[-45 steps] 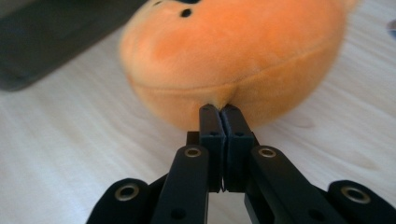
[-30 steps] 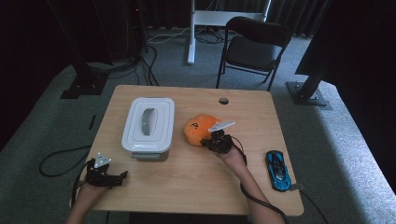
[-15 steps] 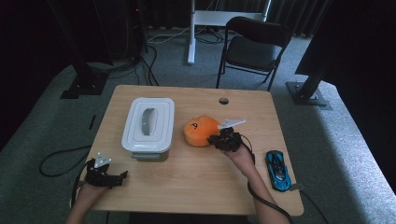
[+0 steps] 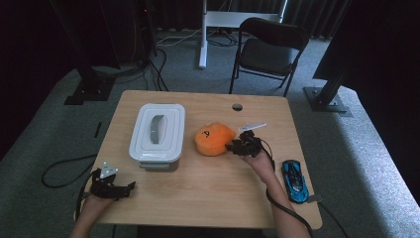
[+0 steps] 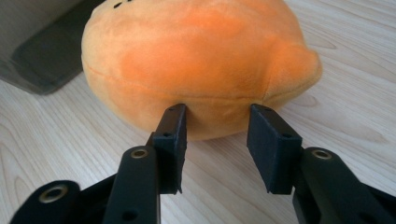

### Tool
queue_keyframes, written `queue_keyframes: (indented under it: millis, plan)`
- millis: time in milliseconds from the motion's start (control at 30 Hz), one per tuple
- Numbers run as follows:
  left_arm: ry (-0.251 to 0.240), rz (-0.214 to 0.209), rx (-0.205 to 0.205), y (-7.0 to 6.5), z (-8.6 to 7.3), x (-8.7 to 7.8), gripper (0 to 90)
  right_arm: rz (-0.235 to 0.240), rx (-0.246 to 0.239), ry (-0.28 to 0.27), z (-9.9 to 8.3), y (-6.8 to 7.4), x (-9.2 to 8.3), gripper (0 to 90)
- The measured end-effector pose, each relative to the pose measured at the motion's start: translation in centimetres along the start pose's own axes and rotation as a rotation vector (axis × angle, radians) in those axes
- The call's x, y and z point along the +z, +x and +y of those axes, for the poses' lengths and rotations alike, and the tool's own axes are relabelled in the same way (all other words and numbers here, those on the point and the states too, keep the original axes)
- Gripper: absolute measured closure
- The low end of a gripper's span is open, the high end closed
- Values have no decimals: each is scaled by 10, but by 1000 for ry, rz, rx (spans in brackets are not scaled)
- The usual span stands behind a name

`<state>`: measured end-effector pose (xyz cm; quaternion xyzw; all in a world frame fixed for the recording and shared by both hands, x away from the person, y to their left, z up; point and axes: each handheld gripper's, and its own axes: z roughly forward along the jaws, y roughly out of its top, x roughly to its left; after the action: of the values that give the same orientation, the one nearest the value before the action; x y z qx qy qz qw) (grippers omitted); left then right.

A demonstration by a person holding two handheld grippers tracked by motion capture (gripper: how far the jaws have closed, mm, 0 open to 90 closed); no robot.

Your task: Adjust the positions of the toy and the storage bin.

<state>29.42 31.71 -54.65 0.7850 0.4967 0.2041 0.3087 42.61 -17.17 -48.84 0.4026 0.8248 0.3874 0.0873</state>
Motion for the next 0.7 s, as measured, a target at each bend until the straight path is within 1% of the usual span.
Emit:
queue_keyframes:
  millis: [133,233,267,300,367,467,533,633,700]
  plan:
    - [0,0,0,0,0,0,14,17,1,-7,1,5,2,718]
    - [0,0,0,0,0,0,14,15,-26,-2,1,9,3,864]
    - [0,0,0,0,0,0,14,15,-26,-2,1,9,3,864]
    - [0,0,0,0,0,0,14,8,-48,-1,1,13,3,900]
    - [0,0,0,0,0,0,14,15,-57,-3,2,16,4,900]
    - [0,0,0,0,0,0,14,7,-73,-9,3,21,5,900]
    - [0,0,0,0,0,0,14,31,-63,-8,5,22,7,900]
    - [0,0,0,0,0,0,14,47,-71,-10,7,28,11,900]
    - [0,0,0,0,0,0,14,71,-78,-8,7,34,15,900]
